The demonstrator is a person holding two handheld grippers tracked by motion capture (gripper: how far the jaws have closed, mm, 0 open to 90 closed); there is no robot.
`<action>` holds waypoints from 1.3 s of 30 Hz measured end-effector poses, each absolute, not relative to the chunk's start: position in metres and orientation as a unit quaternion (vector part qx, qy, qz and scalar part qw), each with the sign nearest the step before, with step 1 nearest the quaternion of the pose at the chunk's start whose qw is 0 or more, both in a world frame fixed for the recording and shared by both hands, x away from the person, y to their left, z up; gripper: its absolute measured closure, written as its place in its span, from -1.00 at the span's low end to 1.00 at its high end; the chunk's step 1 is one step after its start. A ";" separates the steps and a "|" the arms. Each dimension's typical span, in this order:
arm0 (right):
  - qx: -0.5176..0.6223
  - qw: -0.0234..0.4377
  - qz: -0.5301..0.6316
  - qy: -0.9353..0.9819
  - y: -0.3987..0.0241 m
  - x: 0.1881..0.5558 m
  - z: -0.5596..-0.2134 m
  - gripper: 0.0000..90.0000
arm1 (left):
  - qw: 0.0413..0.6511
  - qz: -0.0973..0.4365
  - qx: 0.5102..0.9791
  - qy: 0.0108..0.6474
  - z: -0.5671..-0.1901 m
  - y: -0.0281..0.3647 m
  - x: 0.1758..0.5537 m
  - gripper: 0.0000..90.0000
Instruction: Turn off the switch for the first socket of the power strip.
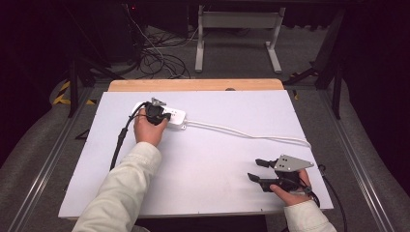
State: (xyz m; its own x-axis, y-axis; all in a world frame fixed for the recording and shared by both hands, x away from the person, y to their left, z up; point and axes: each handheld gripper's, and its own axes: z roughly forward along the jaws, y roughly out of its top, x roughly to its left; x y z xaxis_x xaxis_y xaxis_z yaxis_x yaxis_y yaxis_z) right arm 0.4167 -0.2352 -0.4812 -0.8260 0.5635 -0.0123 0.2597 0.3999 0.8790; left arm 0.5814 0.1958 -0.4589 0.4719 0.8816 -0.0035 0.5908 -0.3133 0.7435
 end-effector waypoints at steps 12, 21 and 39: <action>0.250 0.158 0.487 0.821 -0.235 0.415 -0.481 -0.11 | 0.399 0.213 0.770 0.450 -0.435 0.201 0.567 1.00; 0.251 0.158 0.485 0.823 -0.235 0.415 -0.481 -0.11 | 0.410 0.215 0.769 0.441 -0.424 0.202 0.559 1.00; 0.252 0.159 0.486 0.822 -0.236 0.413 -0.481 -0.12 | 0.433 0.208 0.781 0.399 -0.404 0.205 0.537 0.53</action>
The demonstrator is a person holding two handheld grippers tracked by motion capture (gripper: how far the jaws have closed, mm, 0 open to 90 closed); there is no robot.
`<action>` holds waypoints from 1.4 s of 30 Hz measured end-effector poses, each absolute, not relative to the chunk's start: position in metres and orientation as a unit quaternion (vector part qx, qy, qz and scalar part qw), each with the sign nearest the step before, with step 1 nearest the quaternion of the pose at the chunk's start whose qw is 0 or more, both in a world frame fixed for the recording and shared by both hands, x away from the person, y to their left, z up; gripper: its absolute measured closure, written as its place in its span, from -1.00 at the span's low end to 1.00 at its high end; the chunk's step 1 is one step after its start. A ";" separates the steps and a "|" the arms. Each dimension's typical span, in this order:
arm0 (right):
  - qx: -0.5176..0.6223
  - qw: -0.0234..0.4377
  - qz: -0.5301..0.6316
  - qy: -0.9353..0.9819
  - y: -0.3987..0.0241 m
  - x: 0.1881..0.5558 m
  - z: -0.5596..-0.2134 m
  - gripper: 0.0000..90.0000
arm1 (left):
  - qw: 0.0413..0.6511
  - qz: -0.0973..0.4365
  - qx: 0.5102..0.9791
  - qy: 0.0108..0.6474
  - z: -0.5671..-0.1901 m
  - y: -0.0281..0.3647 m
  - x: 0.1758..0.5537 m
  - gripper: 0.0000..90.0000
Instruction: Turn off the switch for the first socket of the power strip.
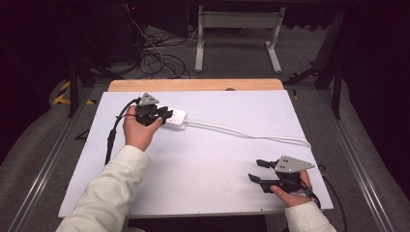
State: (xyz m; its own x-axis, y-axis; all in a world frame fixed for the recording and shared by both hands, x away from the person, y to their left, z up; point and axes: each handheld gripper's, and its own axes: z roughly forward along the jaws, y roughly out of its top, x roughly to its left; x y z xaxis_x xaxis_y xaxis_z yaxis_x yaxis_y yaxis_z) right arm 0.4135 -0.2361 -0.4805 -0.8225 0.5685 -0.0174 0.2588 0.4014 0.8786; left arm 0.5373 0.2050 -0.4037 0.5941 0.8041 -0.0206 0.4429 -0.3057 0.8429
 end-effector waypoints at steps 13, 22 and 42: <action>0.254 0.159 0.487 0.821 -0.236 0.412 -0.481 -0.12 | 0.475 0.213 0.777 0.353 -0.379 0.215 0.489 -0.05; 0.255 0.159 0.488 0.819 -0.236 0.412 -0.481 -0.13 | 0.505 0.221 0.769 0.325 -0.383 0.225 0.455 -0.41; 0.256 0.161 0.487 0.819 -0.235 0.412 -0.481 -0.16 | 0.499 0.234 0.779 0.299 -0.427 0.267 0.397 -0.61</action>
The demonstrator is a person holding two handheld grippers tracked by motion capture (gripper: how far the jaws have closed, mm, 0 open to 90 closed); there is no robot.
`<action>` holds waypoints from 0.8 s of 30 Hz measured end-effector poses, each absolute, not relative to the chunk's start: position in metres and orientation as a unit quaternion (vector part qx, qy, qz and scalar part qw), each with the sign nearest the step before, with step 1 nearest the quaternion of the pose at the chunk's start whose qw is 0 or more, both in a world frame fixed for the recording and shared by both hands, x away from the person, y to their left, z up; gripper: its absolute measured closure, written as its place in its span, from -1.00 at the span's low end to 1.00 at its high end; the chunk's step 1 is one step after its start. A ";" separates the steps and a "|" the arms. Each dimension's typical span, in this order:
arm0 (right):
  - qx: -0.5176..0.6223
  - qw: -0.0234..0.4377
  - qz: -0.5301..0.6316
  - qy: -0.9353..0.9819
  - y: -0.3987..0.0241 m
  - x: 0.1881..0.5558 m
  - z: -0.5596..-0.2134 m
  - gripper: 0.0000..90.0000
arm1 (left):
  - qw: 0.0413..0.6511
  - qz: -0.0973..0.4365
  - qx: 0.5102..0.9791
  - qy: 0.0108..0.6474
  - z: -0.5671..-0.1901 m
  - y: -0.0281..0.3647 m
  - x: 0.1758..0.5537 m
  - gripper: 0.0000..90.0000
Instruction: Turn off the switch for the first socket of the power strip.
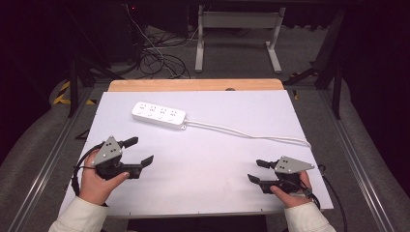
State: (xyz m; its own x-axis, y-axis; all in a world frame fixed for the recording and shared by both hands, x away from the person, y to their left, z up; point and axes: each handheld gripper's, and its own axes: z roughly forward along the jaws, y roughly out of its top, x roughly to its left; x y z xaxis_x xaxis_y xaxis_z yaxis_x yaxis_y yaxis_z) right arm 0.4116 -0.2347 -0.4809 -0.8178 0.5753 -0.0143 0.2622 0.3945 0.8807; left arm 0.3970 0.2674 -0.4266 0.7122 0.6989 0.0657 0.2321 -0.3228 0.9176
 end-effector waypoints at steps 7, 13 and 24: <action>0.256 0.159 0.491 0.817 -0.235 0.411 -0.481 -0.19 | 0.504 0.198 0.778 0.318 -0.448 0.273 0.388 -0.56; 0.256 0.158 0.492 0.817 -0.235 0.412 -0.481 -0.21 | 0.510 0.177 0.773 0.333 -0.467 0.276 0.385 -0.56; 0.252 0.151 0.504 0.812 -0.236 0.412 -0.481 -0.26 | 0.496 0.182 0.781 0.333 -0.487 0.281 0.385 -0.62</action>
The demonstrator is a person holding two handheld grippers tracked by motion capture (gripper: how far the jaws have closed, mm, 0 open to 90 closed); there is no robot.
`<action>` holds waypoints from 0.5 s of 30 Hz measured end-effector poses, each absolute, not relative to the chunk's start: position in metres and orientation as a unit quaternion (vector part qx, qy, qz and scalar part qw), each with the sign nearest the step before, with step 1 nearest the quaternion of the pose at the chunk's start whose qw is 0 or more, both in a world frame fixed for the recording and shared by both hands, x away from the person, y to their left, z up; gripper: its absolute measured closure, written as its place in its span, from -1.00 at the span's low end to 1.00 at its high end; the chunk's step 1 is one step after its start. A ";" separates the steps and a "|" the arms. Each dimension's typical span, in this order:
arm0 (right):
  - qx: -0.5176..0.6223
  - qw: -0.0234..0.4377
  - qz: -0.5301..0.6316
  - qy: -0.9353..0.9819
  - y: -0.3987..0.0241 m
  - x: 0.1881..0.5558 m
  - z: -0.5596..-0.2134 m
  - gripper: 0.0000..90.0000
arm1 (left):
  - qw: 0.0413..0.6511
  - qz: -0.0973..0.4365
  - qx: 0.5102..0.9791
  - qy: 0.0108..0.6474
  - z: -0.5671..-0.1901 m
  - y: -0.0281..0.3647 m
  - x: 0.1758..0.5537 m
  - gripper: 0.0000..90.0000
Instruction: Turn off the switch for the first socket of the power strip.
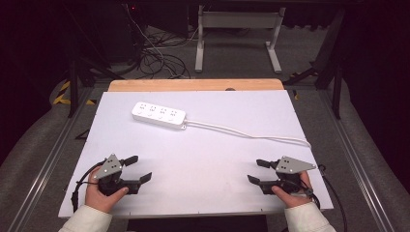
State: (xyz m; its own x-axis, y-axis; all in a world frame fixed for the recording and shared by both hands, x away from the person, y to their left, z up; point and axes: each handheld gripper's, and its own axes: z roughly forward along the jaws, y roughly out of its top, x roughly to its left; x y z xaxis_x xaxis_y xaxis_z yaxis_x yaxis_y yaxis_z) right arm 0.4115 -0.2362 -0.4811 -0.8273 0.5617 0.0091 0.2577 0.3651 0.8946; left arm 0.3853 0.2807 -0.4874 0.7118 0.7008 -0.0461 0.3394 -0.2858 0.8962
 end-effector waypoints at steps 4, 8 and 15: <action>0.253 0.150 0.504 0.812 -0.237 0.412 -0.481 -0.26 | 0.486 0.198 0.789 0.319 -0.488 0.280 0.382 -0.63; 0.252 0.151 0.504 0.812 -0.237 0.412 -0.481 -0.26 | 0.491 0.192 0.785 0.325 -0.487 0.281 0.381 -0.65; 0.253 0.150 0.504 0.812 -0.236 0.412 -0.481 -0.26 | 0.501 0.160 0.771 0.359 -0.488 0.284 0.382 -0.65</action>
State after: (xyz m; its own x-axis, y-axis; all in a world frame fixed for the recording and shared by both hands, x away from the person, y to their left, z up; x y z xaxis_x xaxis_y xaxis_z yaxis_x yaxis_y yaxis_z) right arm 0.4124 -0.2364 -0.4815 -0.8271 0.5620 0.0106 0.2592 0.3647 0.8943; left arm 0.3824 0.2842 -0.4876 0.6916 0.7134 -0.1127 0.3934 -0.2413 0.8872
